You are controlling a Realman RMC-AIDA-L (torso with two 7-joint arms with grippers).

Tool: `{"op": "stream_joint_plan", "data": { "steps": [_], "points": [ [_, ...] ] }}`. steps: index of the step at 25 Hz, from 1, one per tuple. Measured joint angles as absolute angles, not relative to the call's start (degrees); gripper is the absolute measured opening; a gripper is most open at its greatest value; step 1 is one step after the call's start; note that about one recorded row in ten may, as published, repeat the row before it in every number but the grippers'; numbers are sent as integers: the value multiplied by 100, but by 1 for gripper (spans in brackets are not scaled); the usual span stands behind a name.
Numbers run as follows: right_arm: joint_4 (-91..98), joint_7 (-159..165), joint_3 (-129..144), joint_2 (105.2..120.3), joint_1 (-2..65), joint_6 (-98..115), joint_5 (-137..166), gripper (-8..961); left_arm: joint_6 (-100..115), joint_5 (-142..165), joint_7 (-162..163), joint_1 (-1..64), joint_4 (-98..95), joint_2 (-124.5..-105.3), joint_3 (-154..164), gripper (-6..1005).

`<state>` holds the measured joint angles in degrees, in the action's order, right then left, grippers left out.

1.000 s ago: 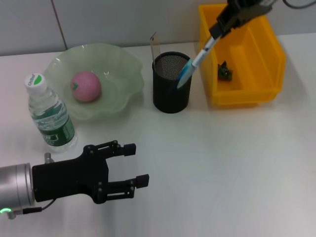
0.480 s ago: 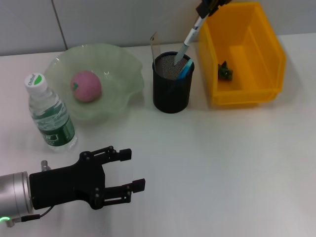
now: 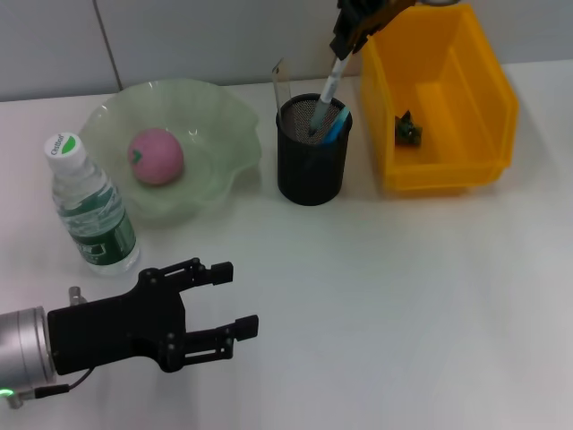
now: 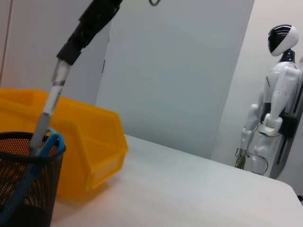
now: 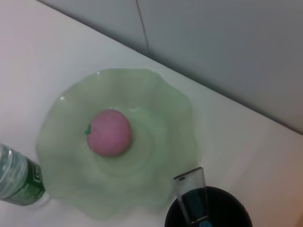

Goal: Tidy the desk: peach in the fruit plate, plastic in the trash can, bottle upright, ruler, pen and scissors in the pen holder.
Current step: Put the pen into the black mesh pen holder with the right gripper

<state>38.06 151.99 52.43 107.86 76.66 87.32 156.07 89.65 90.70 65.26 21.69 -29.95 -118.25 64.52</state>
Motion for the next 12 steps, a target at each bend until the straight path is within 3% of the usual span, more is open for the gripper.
{"op": "stream_joint_plan", "data": {
  "steps": [12],
  "points": [
    [3311, 15160, 5481, 11025, 7842, 8218, 15705, 280, 8988, 9068, 6561, 2171, -2988, -11830, 6407, 799]
  ]
}}
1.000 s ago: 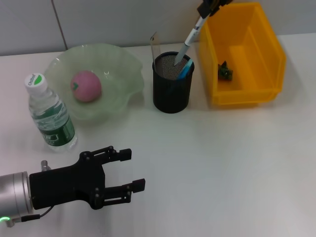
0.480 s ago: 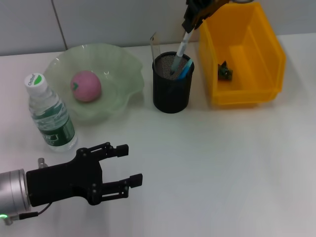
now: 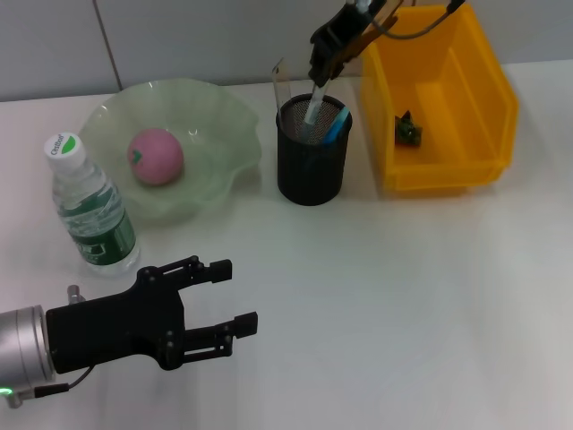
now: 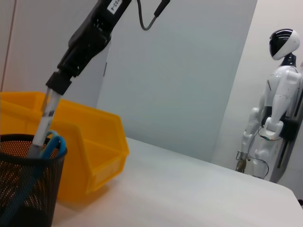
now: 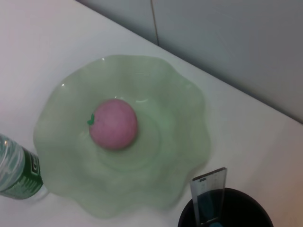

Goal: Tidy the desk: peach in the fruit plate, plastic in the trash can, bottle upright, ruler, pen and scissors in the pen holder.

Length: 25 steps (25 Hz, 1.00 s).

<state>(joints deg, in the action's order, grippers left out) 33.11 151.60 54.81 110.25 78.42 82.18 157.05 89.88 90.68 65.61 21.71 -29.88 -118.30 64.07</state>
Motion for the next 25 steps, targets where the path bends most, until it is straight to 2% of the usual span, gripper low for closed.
{"op": "stream_joint_plan", "data": {
  "steps": [2, 3, 10, 13, 19, 22, 23, 24, 25],
  "points": [
    [3282, 15186, 5565, 11074, 7871, 8167, 15752, 284, 8992, 9061, 6560, 2171, -2988, -11830, 6405, 799],
    [3276, 15229, 5651, 11146, 7891, 8126, 15848, 286, 8999, 9058, 6557, 2171, -2988, -11826, 6401, 799],
    [3301, 15253, 5702, 11247, 7887, 8041, 15933, 299, 9027, 9054, 6548, 2167, -2988, -11823, 6397, 799],
    [3350, 15233, 5712, 11334, 7834, 7970, 15947, 305, 9089, 9053, 6545, 2144, -3017, -11821, 6398, 799],
    [3428, 15203, 5724, 11396, 7770, 7831, 15989, 421, 9131, 9052, 6558, 2127, -3028, -11821, 6388, 798],
    [4058, 15133, 5729, 11572, 7498, 7880, 15973, 480, 9177, 9052, 6555, 2121, -2996, -11816, 6293, 798],
    [4880, 15017, 5736, 11776, 7137, 7967, 15940, 499, 9250, 9052, 6562, 2121, -2984, -11812, 6192, 798],
    [4880, 15017, 5736, 11776, 7137, 7967, 15940, 519, 9250, 9052, 6562, 2121, -2984, -11812, 6192, 798],
    [5367, 14934, 5756, 11882, 6902, 8015, 15897, 538, 9271, 9051, 6578, 2123, -2984, -11811, 6156, 798]
  ]
}}
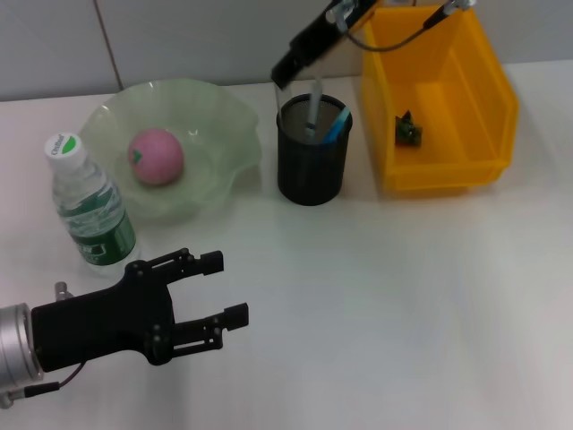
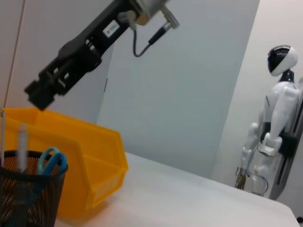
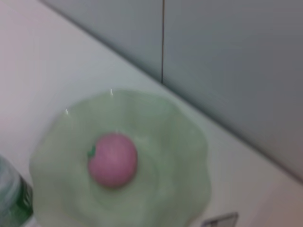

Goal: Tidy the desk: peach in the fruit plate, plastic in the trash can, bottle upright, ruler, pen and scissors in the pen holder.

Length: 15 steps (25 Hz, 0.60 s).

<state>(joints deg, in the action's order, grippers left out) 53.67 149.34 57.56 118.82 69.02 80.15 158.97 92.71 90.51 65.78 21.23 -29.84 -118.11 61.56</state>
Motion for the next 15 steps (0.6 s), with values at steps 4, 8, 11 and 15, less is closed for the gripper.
{"op": "stream_joint_plan", "data": {
  "steps": [4, 8, 11, 15],
  "points": [
    [6872, 14454, 6457, 11899, 5563, 7901, 14291, 692, 9354, 9050, 6678, 2129, -2972, -11813, 6066, 798],
    [7440, 13303, 6586, 11918, 4534, 7683, 12723, 733, 9389, 9028, 6636, 2118, -2954, -11824, 5965, 798],
    [7331, 12204, 6594, 11909, 3859, 7563, 11506, 734, 9422, 9010, 6635, 2112, -2918, -11823, 5917, 798],
    [6873, 10905, 6506, 11892, 3290, 7588, 10444, 734, 9429, 9006, 6627, 2108, -2838, -11822, 5817, 798]
  ]
}}
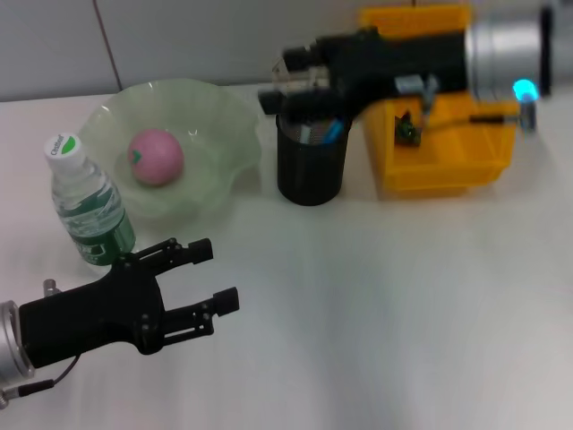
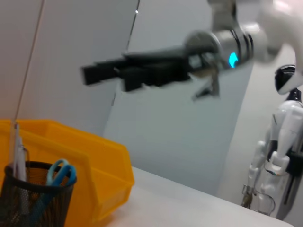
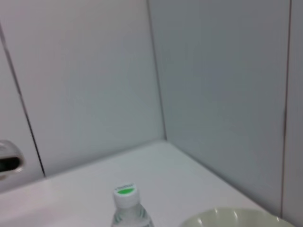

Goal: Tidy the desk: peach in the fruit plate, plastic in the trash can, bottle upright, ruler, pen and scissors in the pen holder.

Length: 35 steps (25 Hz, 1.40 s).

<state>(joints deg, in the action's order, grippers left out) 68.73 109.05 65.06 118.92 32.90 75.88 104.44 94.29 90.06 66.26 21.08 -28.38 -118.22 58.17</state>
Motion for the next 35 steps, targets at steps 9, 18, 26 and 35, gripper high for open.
{"op": "stream_joint_plan", "data": {
  "steps": [9, 18, 26, 35],
  "points": [
    [3828, 7806, 5395, 11753, 2989, 8838, 9648, 735, 9458, 9006, 6359, 2093, -2716, -11856, 5739, 797],
    [2851, 6849, 5442, 11758, 2742, 9317, 9912, 735, 9441, 9099, 6343, 2148, -2672, -11810, 5793, 797],
    [2546, 6666, 5440, 11818, 2672, 9391, 10264, 736, 9518, 9716, 6591, 2197, -2734, -11670, 5786, 797],
    [2547, 6661, 5404, 11821, 2646, 9414, 10265, 736, 9602, 9740, 6550, 2198, -2773, -11597, 5767, 797]
  ]
}}
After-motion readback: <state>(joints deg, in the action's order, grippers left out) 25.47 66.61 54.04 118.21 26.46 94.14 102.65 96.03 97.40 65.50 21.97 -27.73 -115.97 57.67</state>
